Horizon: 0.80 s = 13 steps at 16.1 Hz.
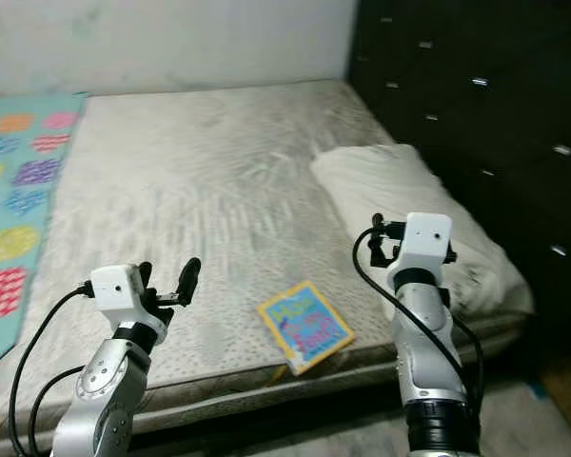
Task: Clean up the room
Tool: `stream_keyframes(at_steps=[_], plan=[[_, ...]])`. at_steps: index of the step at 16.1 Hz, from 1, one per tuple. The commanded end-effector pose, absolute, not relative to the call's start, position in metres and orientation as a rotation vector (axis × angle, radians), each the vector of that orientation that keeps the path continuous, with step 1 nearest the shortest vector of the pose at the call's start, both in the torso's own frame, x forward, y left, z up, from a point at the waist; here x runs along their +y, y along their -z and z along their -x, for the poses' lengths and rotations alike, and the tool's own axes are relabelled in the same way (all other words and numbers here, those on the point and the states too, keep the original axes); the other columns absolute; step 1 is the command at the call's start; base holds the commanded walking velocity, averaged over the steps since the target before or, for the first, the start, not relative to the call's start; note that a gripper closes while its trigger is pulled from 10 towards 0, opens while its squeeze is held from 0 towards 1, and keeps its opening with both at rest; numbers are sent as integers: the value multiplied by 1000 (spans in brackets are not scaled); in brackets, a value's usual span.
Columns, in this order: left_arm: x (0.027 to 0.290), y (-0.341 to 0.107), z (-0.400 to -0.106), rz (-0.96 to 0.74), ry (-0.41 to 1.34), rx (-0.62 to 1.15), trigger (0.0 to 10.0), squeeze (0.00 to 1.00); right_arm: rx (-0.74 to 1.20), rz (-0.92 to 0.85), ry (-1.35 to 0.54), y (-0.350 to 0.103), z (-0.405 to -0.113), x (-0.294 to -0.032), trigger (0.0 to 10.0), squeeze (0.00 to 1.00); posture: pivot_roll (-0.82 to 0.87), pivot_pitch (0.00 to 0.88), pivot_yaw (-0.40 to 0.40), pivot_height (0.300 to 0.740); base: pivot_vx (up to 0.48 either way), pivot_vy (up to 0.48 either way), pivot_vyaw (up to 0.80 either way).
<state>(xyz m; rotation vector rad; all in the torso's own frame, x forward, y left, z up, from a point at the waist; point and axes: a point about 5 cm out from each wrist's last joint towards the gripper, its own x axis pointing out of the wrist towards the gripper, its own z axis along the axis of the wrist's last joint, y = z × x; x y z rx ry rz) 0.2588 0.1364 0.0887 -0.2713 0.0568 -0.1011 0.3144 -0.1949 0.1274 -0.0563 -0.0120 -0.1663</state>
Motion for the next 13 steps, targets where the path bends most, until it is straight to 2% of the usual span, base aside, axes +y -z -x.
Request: stream_keyframes(at_steps=[1, 13], plan=[[138, -89, -258, 268, 102, 58, 10000, 0, -16, 59, 164, -129, -316, -195, 10000, 0, -61, 0, 2, 740, 0, 0, 0], [136, -91, -257, 283, 120, 53, 10000, 0, -15, 60, 160, -129, -316, -194, 10000, 0, -61, 0, -1, 740, 0, 0, 0]])
